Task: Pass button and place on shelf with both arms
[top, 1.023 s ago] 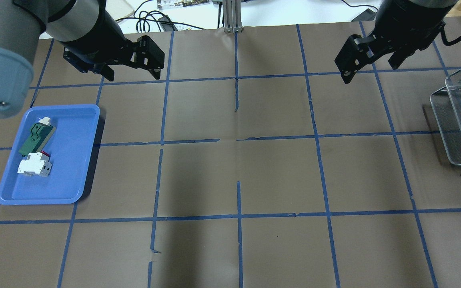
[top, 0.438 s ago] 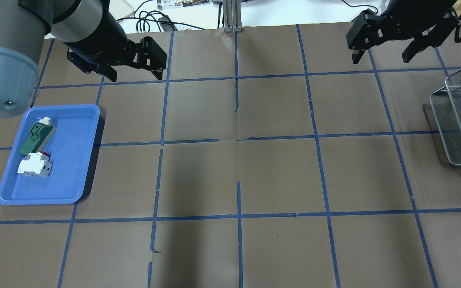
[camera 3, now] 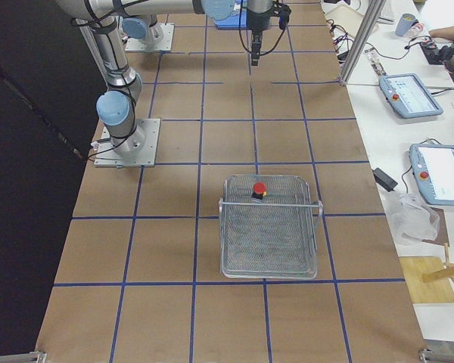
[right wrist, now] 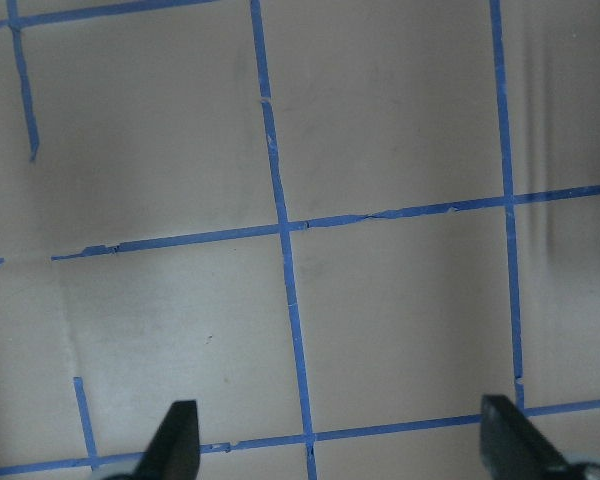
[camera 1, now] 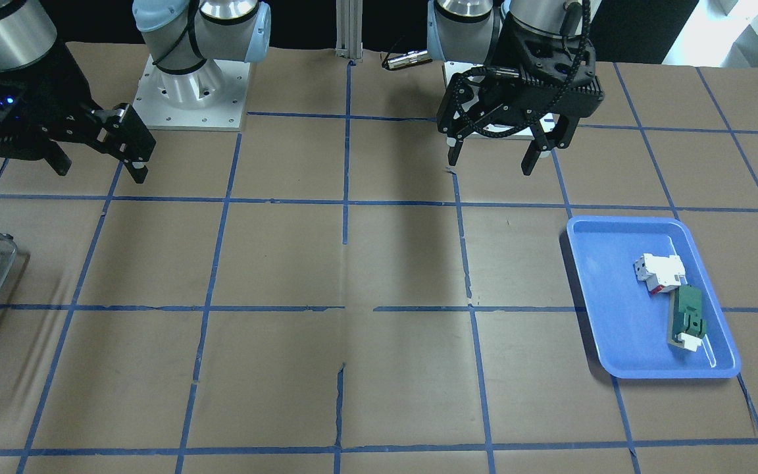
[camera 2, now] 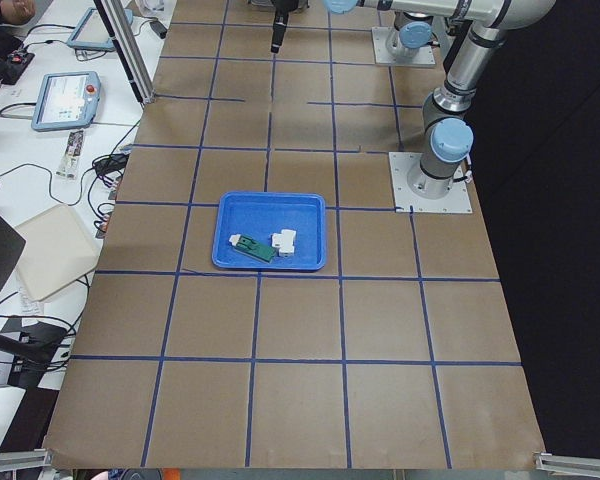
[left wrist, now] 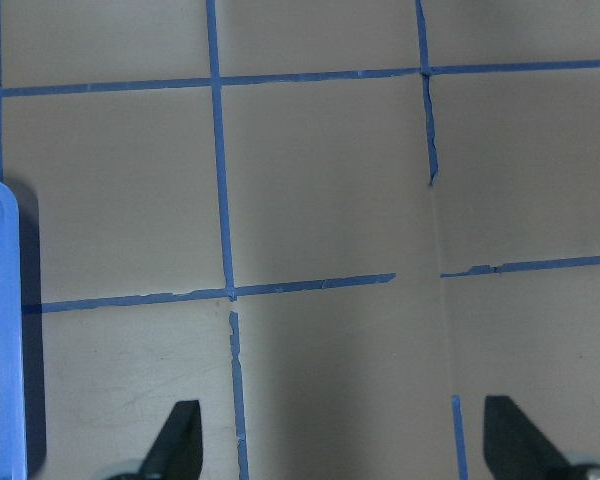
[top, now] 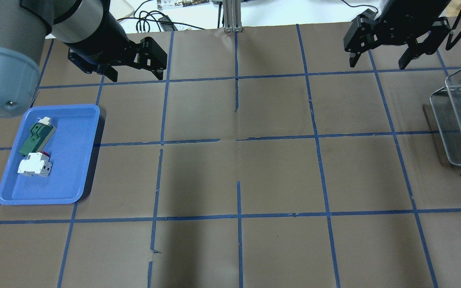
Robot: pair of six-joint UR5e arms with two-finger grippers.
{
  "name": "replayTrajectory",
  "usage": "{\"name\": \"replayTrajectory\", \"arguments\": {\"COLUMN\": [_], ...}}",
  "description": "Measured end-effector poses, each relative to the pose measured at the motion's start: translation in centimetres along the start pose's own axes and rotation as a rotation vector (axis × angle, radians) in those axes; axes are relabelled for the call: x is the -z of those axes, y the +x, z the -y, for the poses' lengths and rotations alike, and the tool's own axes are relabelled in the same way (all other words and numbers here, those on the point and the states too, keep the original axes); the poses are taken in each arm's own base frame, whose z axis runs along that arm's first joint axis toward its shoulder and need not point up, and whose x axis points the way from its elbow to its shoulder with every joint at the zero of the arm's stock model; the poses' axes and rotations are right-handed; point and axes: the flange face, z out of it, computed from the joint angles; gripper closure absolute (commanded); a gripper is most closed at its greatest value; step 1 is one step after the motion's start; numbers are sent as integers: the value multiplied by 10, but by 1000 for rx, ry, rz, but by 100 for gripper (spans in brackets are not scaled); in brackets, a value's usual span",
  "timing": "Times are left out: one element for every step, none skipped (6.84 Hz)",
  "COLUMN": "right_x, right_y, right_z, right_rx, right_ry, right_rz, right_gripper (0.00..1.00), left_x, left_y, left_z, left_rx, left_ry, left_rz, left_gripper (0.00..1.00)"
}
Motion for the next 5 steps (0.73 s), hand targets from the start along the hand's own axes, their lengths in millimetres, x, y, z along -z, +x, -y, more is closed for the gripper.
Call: {"name": "replayTrajectory", "arguments": {"right_x": [-5, -6, -5, -3, -3], "right_y": [1, 2, 6, 9, 9], "right_z": [-5, -9, -10, -11, -11], "right_rx": [8, 14, 23, 31, 32], "right_ry": [-8, -7, 3, 12, 14], "right_rz": [-10, -25, -59, -100, -99], "right_gripper": [0, 0, 0, 0, 0], "left_x": [1, 1, 2, 2, 3], "left_y": [0, 1, 0, 0, 0], "left_z": [0, -1, -1, -1, -2], "left_rx": [-1, -2, -2, -2, -2], "left_ry": [1, 2, 3, 4, 5], "left_rz": [-1, 0, 2, 4, 4], "left_gripper": [0, 0, 0, 0, 0]}}
